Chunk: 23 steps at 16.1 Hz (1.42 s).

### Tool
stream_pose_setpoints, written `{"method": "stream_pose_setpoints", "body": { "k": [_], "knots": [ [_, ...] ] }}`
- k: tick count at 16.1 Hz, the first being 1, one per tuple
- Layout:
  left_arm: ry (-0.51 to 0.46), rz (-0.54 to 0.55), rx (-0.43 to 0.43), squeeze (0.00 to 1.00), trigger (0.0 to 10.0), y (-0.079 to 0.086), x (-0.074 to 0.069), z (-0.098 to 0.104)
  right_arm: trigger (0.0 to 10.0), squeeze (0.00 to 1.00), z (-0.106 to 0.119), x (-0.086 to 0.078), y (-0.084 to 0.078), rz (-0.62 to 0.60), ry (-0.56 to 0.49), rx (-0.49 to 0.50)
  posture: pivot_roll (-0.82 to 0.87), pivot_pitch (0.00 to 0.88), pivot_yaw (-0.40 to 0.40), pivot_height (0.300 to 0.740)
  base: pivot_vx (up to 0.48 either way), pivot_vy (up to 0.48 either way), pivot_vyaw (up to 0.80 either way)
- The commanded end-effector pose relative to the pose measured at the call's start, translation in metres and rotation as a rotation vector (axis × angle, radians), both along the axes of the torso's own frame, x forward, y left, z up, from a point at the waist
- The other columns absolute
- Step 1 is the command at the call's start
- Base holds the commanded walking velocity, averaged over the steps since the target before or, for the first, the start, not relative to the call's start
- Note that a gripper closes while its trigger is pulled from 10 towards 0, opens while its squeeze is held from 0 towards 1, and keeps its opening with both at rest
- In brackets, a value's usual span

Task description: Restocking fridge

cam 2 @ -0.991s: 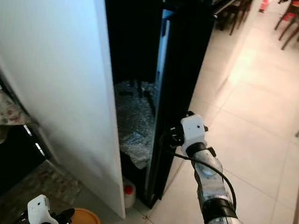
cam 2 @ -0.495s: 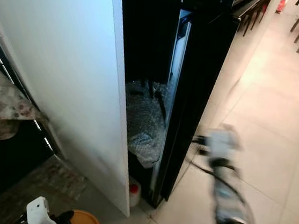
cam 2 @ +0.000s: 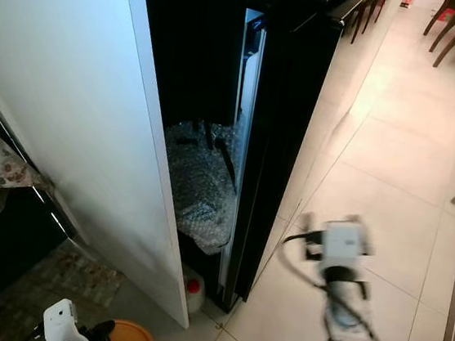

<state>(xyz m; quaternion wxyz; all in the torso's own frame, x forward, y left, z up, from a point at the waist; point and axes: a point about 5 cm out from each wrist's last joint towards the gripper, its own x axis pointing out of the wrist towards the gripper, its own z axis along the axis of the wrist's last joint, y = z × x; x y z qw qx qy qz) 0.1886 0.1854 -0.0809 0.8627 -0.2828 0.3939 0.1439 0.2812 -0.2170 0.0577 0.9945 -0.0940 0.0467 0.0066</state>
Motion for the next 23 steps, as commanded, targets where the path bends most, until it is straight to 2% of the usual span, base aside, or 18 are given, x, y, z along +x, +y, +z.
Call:
{"method": "stream_pose_setpoints", "body": {
  "k": [1, 3, 5, 7, 9, 14, 16, 17, 23],
  "knots": [
    [0.020, -0.013, 0.015, 0.00, 10.0, 0.001, -0.005, -0.002, 10.0, 0.00, 0.000, -0.004, 0.014, 0.112, 0.038, 0.073, -0.09, 0.011, 0.038, 0.740, 0.000, 0.000, 0.00],
    [0.021, -0.014, 0.016, 0.00, 10.0, 0.001, -0.005, -0.002, 10.0, 0.00, -0.005, -0.009, 0.024, 0.212, 0.091, 0.086, -0.10, 0.009, 0.037, 0.740, 0.000, 0.000, 0.00],
    [0.022, -0.017, 0.017, 0.00, 10.0, 0.001, -0.005, -0.003, 10.0, 0.00, -0.003, -0.010, 0.026, 0.235, 0.092, 0.116, -0.10, 0.010, 0.038, 0.740, 0.000, 0.000, 0.00],
    [0.020, -0.019, 0.018, 0.00, 10.0, 0.000, -0.004, -0.002, 10.0, 0.00, 0.012, 0.000, 0.022, 0.234, 0.024, 0.112, -0.10, 0.006, 0.037, 0.740, 0.000, 0.000, 0.00],
    [0.016, -0.019, 0.019, 0.00, 10.0, 0.000, -0.003, -0.002, 10.0, 0.00, 0.021, 0.011, 0.023, 0.251, 0.009, 0.117, -0.10, 0.006, 0.038, 0.740, 0.000, 0.000, 0.00],
    [0.008, -0.010, 0.021, 0.00, 10.0, 0.000, 0.000, 0.000, 10.0, 0.00, 0.028, 0.020, 0.042, 0.391, 0.016, 0.166, -0.09, 0.005, 0.039, 0.740, 0.000, 0.000, 0.00],
    [0.007, -0.010, 0.022, 0.00, 10.0, 0.000, 0.000, 0.000, 10.0, 0.00, 0.030, 0.023, 0.044, 0.397, 0.010, 0.161, -0.09, 0.005, 0.039, 0.740, 0.000, 0.000, 0.00],
    [0.006, -0.010, 0.023, 0.00, 10.0, 0.000, 0.000, 0.000, 10.0, 0.00, 0.034, 0.029, 0.042, 0.374, -0.008, 0.129, -0.09, 0.006, 0.039, 0.740, 0.000, 0.000, 0.00],
    [0.014, -0.005, 0.024, 0.00, 10.0, 0.001, -0.003, -0.001, 10.0, 0.00, 0.038, 0.037, 0.047, 0.399, -0.017, 0.125, -0.09, 0.008, 0.036, 0.740, 0.000, 0.000, 0.00]
  ]
}}
